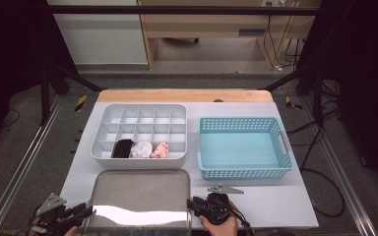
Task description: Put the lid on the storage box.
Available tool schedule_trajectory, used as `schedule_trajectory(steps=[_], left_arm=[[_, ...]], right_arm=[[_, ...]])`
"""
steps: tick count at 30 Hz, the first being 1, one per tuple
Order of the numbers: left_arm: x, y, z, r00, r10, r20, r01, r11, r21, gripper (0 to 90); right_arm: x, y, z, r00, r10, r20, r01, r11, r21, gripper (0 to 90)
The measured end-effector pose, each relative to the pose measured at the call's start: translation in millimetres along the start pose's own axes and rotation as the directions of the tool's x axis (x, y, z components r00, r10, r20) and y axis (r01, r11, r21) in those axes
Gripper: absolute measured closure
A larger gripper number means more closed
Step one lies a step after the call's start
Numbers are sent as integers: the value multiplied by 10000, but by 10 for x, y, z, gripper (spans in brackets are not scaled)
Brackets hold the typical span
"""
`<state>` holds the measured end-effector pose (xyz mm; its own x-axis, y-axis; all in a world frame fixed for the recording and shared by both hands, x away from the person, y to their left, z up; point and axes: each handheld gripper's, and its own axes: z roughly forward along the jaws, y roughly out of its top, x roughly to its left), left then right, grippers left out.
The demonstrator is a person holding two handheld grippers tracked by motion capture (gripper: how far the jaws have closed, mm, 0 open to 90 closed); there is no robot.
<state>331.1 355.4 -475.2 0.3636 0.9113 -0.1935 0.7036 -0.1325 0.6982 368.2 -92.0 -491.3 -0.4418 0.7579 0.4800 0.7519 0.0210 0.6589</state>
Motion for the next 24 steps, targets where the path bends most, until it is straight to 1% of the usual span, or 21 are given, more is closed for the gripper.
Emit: schedule_trajectory(steps=[2, 3, 7, 9, 12, 15, 17, 19, 20, 23, 24], left_arm=[[7, 1, -5, 10000, 43, -8, -43, 10000, 45, 622], [9, 1, -5, 10000, 42, -2, -42, 10000, 41, 623], [13, -1, -2, 10000, -27, 49, 26, 10000, 15, 623], [13, -1, -3, 10000, -9, 43, 8, 10000, 26, 624], [11, 0, -5, 10000, 34, 3, -34, 10000, 45, 624], [9, -2, -2, 10000, 4, 10, -4, 10000, 16, 624], [9, -2, -2, 10000, 2, 9, -2, 10000, 15, 624], [9, -1, -3, 10000, 19, -5, -19, 10000, 17, 624], [10, -1, -3, 10000, 16, -5, -16, 10000, 17, 624], [8, -2, -3, 10000, 0, 1, 0, 10000, 14, 624], [8, -2, -3, 10000, -5, 4, 5, 10000, 14, 624]], right_arm=[[-9, 11, 10, 10000, 84, -20, -85, 9999, -84, 668], [-6, 14, 14, 10000, 60, 11, -60, 10000, -58, 668], [-27, 10, 11, 9999, -83, -106, 82, 9999, -92, 665], [-24, -12, -9, 9997, -106, -208, 106, 9999, -18, 659], [-15, -80, -43, 9994, -51, -338, 48, 9999, -109, 660], [-3, -123, -58, 9993, 142, -358, -151, 9995, -261, 661], [4, -122, -55, 9995, 228, -217, -234, 9994, -264, 682], [6, -109, -53, 9989, 429, -173, -433, 9989, -198, 696], [3, -100, -51, 9980, 620, -132, -622, 9979, -167, 708], [-18, -91, -50, 9966, 805, -168, -808, 9965, -194, 730], [-23, -87, -53, 9944, 1033, -234, -1037, 9945, -149, 730]])
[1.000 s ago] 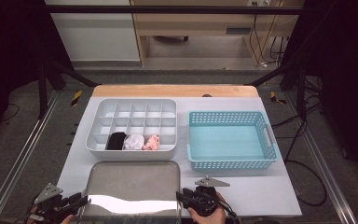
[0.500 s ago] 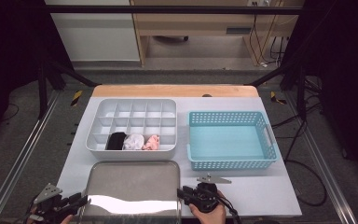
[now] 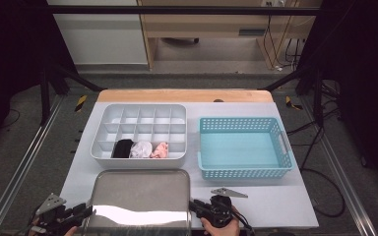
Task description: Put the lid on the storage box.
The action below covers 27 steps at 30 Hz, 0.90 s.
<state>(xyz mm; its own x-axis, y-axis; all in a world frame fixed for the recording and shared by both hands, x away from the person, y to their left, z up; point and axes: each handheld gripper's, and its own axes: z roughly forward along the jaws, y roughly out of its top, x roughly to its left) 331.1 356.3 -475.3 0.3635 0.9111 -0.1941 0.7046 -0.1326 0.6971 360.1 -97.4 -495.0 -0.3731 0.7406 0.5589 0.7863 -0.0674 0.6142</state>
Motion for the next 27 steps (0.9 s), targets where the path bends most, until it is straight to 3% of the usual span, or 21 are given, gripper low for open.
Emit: schedule_trajectory(steps=[17, 27], left_arm=[[22, -5, -8, 9998, -157, 139, 158, 9999, -41, 625], [36, -4, -4, 9994, -260, 220, 261, 9996, -53, 623]], right_arm=[[92, 74, -137, 9984, -77, -551, 42, 9979, -642, 694], [112, 124, -98, 9992, -169, -355, 139, 9966, -814, 663]])
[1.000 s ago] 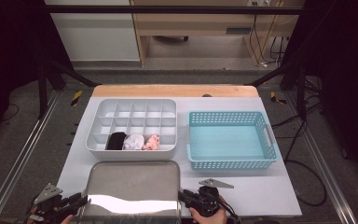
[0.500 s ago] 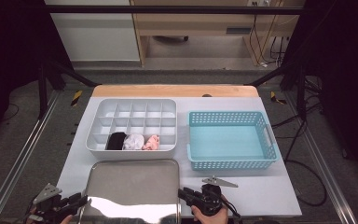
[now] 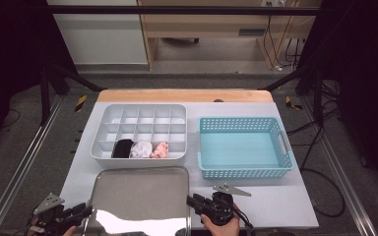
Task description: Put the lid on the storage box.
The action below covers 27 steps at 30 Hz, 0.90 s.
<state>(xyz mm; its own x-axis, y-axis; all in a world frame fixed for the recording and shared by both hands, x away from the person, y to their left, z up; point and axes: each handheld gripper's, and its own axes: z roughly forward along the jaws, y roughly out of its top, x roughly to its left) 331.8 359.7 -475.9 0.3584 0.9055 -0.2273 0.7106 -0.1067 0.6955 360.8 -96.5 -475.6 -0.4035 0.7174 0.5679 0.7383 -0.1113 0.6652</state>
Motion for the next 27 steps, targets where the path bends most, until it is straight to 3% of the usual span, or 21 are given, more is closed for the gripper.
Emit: schedule_trajectory(steps=[8, 13, 19, 23, 27], left_arm=[[-3, 0, 0, 10000, 60, -32, -60, 10000, 16, 624], [-9, 2, 4, 9999, 79, -93, -78, 10000, 55, 630], [-9, 1, 4, 9999, 91, -86, -90, 9999, 46, 631], [-10, 1, 5, 9999, 95, -90, -95, 9999, 47, 631], [-11, 1, 5, 9999, 95, -101, -94, 9999, 51, 631]], right_arm=[[-31, 14, 54, 9999, -19, 113, 19, 10000, 36, 652], [-100, -59, 176, 9987, -290, 413, 264, 9976, 633, 612], [-116, -65, 159, 9992, -340, 203, 326, 9972, 675, 604], [-167, -134, 72, 9992, 21, -389, 15, 9957, 923, 625], [-148, -178, 58, 9995, 107, -312, -83, 9970, 768, 631]])
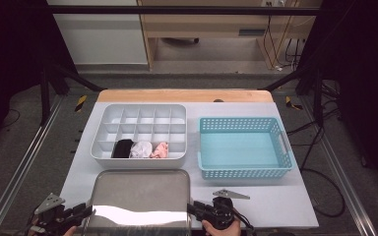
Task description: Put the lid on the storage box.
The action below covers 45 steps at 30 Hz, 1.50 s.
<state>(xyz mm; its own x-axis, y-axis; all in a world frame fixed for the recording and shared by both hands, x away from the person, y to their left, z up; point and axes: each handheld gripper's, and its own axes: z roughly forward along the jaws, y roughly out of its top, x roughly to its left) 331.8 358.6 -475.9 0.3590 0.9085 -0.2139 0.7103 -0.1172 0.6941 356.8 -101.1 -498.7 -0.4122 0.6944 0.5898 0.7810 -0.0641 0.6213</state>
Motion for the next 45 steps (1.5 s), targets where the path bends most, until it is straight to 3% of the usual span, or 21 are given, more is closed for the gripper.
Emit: schedule_trajectory(steps=[7, 12, 16, 22, 37, 38, 39, 40, 42, 45], left_arm=[[-3, -1, 0, 10000, 4, 9, -4, 10000, -10, 627], [4, -2, -2, 10000, -19, 60, 20, 10000, -36, 620], [2, -2, -3, 10000, 23, 48, -23, 10000, -4, 612], [13, -4, -4, 9998, -82, 168, 83, 10000, -55, 608], [26, -7, -5, 9995, -158, 273, 161, 9998, -92, 602], [29, -7, -8, 9993, -172, 326, 175, 9998, -109, 602], [30, -7, -9, 9993, -188, 331, 192, 9997, -121, 602], [31, -8, -9, 9993, -192, 313, 196, 9997, -117, 601], [29, -8, -8, 9994, -187, 304, 191, 9998, -113, 600], [30, -7, -6, 9993, -195, 314, 198, 9998, -101, 600]], right_arm=[[61, 28, 11, 9991, 74, 428, -73, 10000, -16, 634], [95, 90, -71, 9997, 243, 43, -241, 9990, -387, 655], [120, 92, -67, 9997, 156, 185, -147, 9985, -521, 655], [165, 125, -127, 9995, 291, -106, -299, 9955, -899, 663], [183, 235, -113, 9991, 319, -269, -355, 9884, -1474, 682], [188, 244, -103, 9991, 294, -316, -336, 9891, -1434, 713], [193, 242, -68, 9964, 430, -736, -524, 9900, -1307, 702], [207, 234, -38, 9952, 508, -838, -608, 9907, -1217, 687], [229, 230, -14, 9986, 153, -507, -210, 9934, -1131, 676], [209, 225, -16, 9980, 239, -590, -294, 9951, -939, 660]])
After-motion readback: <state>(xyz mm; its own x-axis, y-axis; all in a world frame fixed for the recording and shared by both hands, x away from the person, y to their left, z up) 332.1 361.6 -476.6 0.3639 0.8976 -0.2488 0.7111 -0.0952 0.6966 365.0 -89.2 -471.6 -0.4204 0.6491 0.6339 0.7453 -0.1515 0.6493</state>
